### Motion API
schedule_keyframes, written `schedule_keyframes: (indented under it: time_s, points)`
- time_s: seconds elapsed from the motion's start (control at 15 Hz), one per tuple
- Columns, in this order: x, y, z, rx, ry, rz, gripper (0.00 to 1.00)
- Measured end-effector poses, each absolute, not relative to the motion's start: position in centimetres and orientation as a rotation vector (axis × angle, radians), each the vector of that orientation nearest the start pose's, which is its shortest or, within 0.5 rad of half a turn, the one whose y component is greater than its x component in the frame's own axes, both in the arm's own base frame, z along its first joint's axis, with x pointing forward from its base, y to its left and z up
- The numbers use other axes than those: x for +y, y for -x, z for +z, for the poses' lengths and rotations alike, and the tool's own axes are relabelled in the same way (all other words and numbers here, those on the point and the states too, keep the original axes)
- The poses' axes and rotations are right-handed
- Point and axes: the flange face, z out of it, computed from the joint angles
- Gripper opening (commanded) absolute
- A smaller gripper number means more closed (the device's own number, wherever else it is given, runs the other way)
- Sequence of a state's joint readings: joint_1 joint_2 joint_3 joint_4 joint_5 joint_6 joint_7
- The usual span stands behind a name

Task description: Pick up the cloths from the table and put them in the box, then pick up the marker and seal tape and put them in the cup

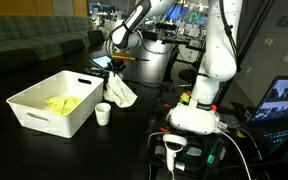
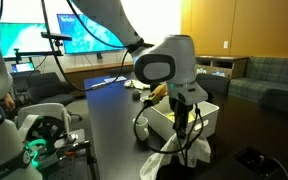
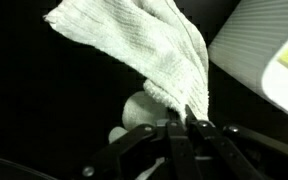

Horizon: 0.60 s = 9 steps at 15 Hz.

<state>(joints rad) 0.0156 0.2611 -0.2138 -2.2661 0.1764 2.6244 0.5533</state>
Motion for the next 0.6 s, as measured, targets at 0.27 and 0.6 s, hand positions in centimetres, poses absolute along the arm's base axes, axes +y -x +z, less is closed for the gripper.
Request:
schedule_keyframes:
  time_s: [0.27, 0.6]
  points:
    - [-12.2, -54.2, 31.5, 1.378, 2.724, -0.323, 0.02]
    - [-11.5, -53.1, 37.3, 1.362, 2.72, -0.485, 0.02]
